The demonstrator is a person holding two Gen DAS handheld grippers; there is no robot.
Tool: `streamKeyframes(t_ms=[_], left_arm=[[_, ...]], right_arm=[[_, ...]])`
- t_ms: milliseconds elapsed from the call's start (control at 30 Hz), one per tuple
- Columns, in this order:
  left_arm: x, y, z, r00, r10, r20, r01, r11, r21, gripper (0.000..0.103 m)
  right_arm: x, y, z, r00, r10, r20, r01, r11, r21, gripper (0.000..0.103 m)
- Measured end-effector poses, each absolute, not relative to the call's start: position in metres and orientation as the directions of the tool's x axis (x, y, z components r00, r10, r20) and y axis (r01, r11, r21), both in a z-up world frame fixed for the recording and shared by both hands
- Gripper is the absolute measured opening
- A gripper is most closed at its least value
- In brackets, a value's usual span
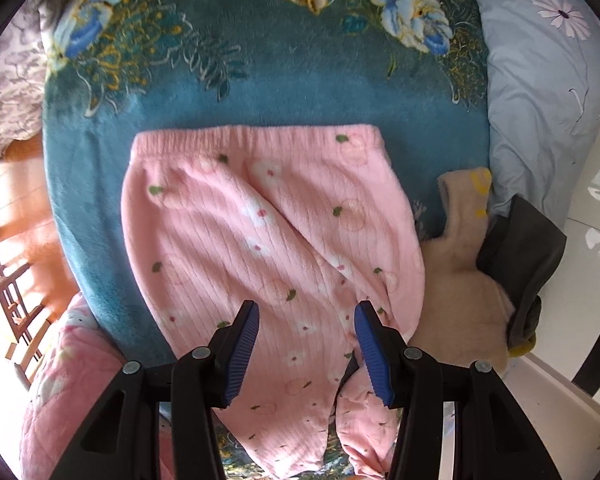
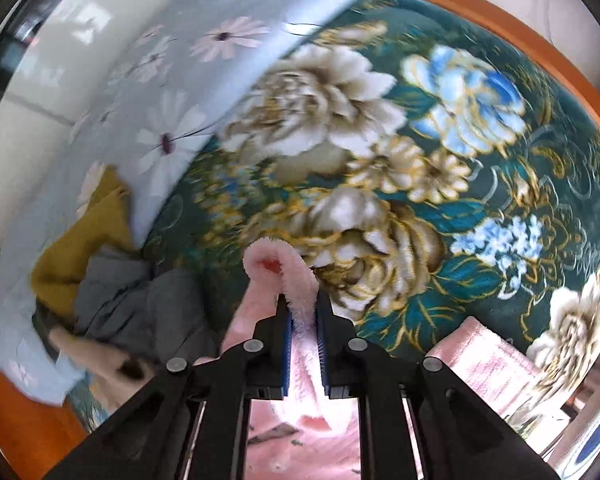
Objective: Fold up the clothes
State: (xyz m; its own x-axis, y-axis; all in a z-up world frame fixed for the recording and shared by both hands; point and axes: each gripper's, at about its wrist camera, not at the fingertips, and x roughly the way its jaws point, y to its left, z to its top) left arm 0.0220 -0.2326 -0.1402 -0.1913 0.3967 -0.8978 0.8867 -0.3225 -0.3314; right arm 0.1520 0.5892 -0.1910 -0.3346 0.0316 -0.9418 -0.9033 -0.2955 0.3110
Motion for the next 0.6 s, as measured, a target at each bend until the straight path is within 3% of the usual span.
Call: streamKeyframes(t_ms=[100,300,433,600], left_arm=[[0.018,-0.227,-0.138,-0.182,0.381,-0.907,0.882,-0.343,-0.322,0.056],[0.015,-0.205,-0.140,-0.135,0.374,-0.917,0.876,-0.388,-0.287,0.056],[0.012,-0.195,-0.135,-0.132,0.362,-0.923,0.871,-0.401,-0.282,0.056],[0.008,-0.197,-0.121,-0.156,0.324,-0.933,0.867,-0.407,-0.286,0.057]], right_arm=[[0.169,0.595,-0.196,-0.376,0.071,-0.924,-0.904,-0.248,0.349,0.039],[0.208,0.580,-0.227,-0.384,0.029,-0.923,-0.906,-0.204,0.371,0.039],[0.231,0.563,-0.280,-0.430,-0.092,-0.898,-0.898,-0.055,0.436,0.039],[0.241,0.557,-0.325,-0.517,-0.125,-0.847,-0.853,0.158,0.497,0.040]])
